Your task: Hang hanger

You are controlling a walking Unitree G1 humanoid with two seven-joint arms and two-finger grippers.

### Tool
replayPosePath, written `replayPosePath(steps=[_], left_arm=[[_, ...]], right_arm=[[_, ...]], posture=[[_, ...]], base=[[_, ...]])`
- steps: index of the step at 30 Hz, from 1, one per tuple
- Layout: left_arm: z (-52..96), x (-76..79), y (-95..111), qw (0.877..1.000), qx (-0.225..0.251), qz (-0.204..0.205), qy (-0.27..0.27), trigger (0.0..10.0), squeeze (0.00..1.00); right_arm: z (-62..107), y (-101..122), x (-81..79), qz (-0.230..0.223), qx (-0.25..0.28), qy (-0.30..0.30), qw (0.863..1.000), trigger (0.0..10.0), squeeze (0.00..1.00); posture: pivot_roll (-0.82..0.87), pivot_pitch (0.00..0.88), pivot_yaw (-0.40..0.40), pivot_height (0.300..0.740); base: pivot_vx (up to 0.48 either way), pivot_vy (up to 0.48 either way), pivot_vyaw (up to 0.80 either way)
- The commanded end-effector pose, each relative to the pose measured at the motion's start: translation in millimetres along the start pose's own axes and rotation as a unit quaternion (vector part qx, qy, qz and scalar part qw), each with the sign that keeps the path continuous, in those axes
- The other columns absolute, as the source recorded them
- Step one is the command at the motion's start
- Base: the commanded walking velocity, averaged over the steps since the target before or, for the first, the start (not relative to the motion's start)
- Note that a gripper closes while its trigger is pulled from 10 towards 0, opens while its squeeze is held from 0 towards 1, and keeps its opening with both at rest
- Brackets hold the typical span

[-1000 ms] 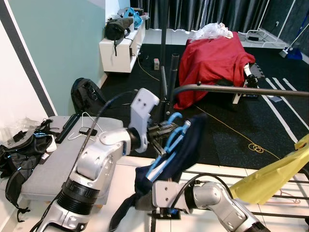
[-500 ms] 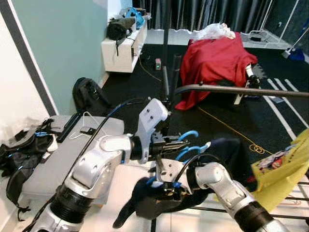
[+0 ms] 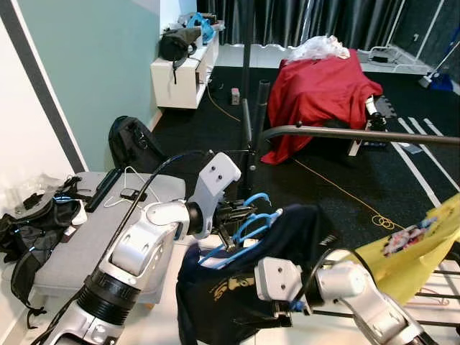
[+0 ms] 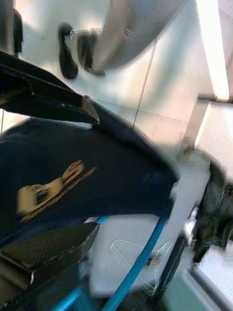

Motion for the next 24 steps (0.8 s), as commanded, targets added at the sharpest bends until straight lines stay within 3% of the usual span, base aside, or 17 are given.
replayPosePath(steps=[1, 3, 4, 6, 8, 9, 12, 14, 15, 16, 17, 18, 19, 20, 21, 22, 24], left_arm=[[3.3, -7.5, 11.2, 0.999, 0.018, -0.02, 0.018, 0.0, 0.0], [3.4, -10.0, 11.3, 0.999, 0.02, -0.022, 0.028, 0.0, 0.0], [3.6, -11.7, 11.6, 0.999, 0.023, -0.023, 0.036, 0.0, 0.0], [3.7, -13.4, 12.4, 0.998, 0.027, -0.023, 0.044, 0.0, 0.0], [3.6, -15.3, 14.5, 0.997, 0.039, -0.028, 0.055, 0.0, 0.0], [3.7, -16.0, 15.3, 0.997, 0.044, -0.027, 0.058, 0.0, 0.0], [5.0, -16.7, 16.2, 0.997, 0.049, -0.03, 0.059, 0.0, 0.0], [7.8, -18.7, 15.9, 0.996, 0.057, -0.019, 0.064, 0.0, 0.0], [12.4, -18.5, 11.4, 0.997, 0.055, -0.01, 0.056, 0.0, 0.0], [12.4, -18.5, 11.4, 0.997, 0.055, -0.01, 0.056, 0.0, 0.0], [15.7, -18.2, 8.1, 0.997, 0.053, -0.003, 0.05, 0.0, 0.0], [15.7, -18.2, 8.1, 0.997, 0.053, -0.003, 0.05, 0.0, 0.0], [21.6, -15.6, 0.9, 0.999, 0.042, -0.003, 0.033, 0.0, 0.0], [21.6, -15.6, 0.9, 0.999, 0.042, -0.003, 0.033, 0.0, 0.0], [31.7, -12.7, -9.8, 0.999, 0.025, 0.003, 0.02, 0.0, 0.0], [31.7, -12.7, -9.8, 0.999, 0.025, 0.003, 0.02, 0.0, 0.0], [45.7, -6.4, -16.8, 1.0, 0.016, 0.018, 0.01, 0.0, 0.0]], right_arm=[[7.7, 0.0, -10.1, -0.062, 0.004, 0.026, 0.998, 10.0, 0.0], [10.4, -9.6, -3.3, -0.036, -0.046, -0.019, 0.998, 10.0, 0.0], [10.3, -11.7, -11.2, -0.106, -0.041, -0.017, 0.993, 10.0, 0.0], [11.7, -18.5, -25.6, -0.093, -0.08, 0.029, 0.992, 10.0, 0.0], [10.4, -37.5, -14.1, 0.005, -0.164, -0.064, 0.984, 10.0, 0.0], [7.8, -35.8, -19.4, -0.077, -0.14, -0.082, 0.984, 10.0, 0.0], [4.9, -28.4, -38.4, -0.069, -0.11, -0.02, 0.991, 10.0, 0.0], [3.8, -26.1, -21.6, -0.041, -0.103, -0.143, 0.983, 10.0, 0.0], [6.9, -19.6, -7.7, -0.104, -0.061, -0.263, 0.957, 10.0, 0.0], [6.9, -19.6, -7.7, -0.104, -0.061, -0.263, 0.957, 10.0, 0.0], [11.9, -16.6, -1.0, -0.155, -0.034, -0.337, 0.928, 10.0, 0.0], [11.9, -16.6, -1.0, -0.155, -0.034, -0.337, 0.928, 10.0, 0.0], [16.7, -15.8, -0.7, -0.2, -0.018, -0.388, 0.899, 10.0, 0.0], [16.7, -15.8, -0.7, -0.2, -0.018, -0.388, 0.899, 10.0, 0.0], [23.7, -24.6, -4.6, -0.244, -0.054, -0.452, 0.856, 10.0, 0.0], [23.7, -24.6, -4.6, -0.244, -0.054, -0.452, 0.856, 10.0, 0.0], [27.5, -31.6, -10.7, -0.266, -0.097, -0.506, 0.814, 10.0, 0.0]], posture=[[-0.1, 0.072, 0.013, 0.735], [-0.1, 0.069, 0.011, 0.735], [-0.11, 0.067, 0.01, 0.735], [-0.11, 0.067, 0.01, 0.735], [-0.1, 0.065, 0.004, 0.735], [-0.1, 0.064, 0.005, 0.735], [-0.1, 0.062, 0.001, 0.735], [-0.1, 0.065, -0.001, 0.735], [-0.11, 0.067, 0.0, 0.735], [-0.11, 0.067, 0.0, 0.735], [-0.11, 0.067, 0.0, 0.735], [-0.11, 0.067, 0.0, 0.735], [-0.11, 0.07, 0.006, 0.735], [-0.11, 0.07, 0.006, 0.735], [-0.11, 0.076, 0.013, 0.735], [-0.11, 0.076, 0.013, 0.735], [-0.1, 0.08, 0.017, 0.735]], base=[[0.0, 0.0, 0.0], [0.0, 0.0, 0.0], [0.0, 0.0, 0.0], [0.0, 0.0, 0.0], [0.0, 0.0, 0.0], [0.0, 0.0, 0.0], [0.0, 0.0, 0.0], [0.0, 0.0, 0.0], [0.0, 0.0, 0.0], [0.0, 0.0, 0.0], [0.0, 0.0, 0.0], [0.0, 0.0, 0.0], [0.0, 0.0, 0.0], [0.0, 0.0, 0.0], [0.0, 0.0, 0.0], [0.0, 0.0, 0.0], [0.0, 0.0, 0.0]])
Point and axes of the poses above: a point about 5 cm out from each wrist's last joint towards the gripper, its own z axis pointing back from the gripper into the wrist, its own y axis along the axis of the wrist's last joint, x = y × z, the point moved 1 cm from there along -z, pointing out of the wrist towards the gripper, and after that the axes turned 15 degrees about z, right-handed, at the moved point
